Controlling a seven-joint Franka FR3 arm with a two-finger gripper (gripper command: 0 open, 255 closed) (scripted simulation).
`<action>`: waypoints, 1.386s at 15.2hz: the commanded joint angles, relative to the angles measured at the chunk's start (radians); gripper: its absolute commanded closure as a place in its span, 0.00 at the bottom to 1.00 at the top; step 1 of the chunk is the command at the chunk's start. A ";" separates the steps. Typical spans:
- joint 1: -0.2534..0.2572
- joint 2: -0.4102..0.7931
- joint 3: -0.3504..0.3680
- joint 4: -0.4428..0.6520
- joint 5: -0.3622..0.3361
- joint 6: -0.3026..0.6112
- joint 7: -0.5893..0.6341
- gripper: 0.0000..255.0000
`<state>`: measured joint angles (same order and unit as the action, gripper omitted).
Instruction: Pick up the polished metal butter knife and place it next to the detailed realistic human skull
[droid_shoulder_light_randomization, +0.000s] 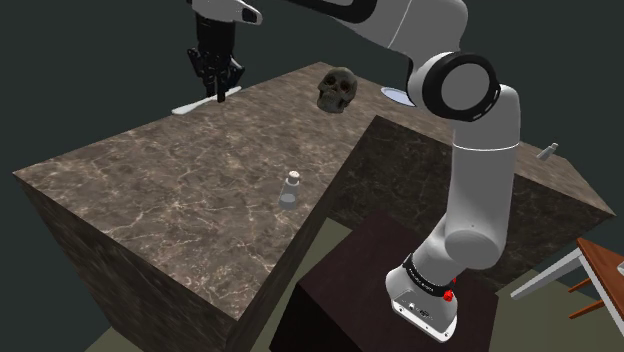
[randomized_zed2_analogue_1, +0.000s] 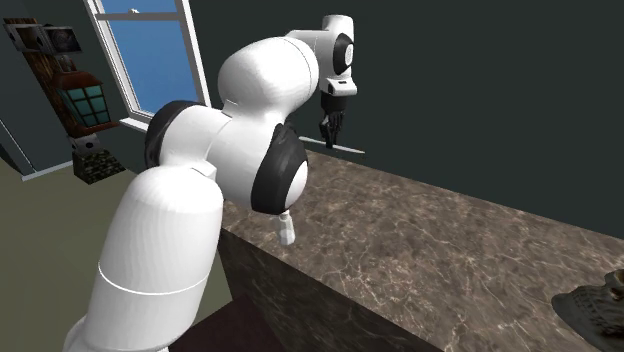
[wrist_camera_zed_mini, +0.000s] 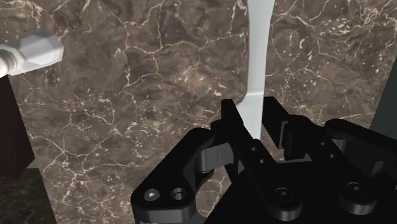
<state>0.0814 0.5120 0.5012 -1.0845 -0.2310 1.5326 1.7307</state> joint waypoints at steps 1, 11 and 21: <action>0.008 0.008 -0.001 0.041 -0.003 -0.033 -0.002 1.00; 0.123 0.153 -0.026 0.436 -0.062 -0.274 -0.020 1.00; -0.184 -0.092 -0.027 0.036 0.046 -0.115 -0.211 1.00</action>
<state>-0.0830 0.4224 0.4795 -1.0461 -0.1879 1.4156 1.5445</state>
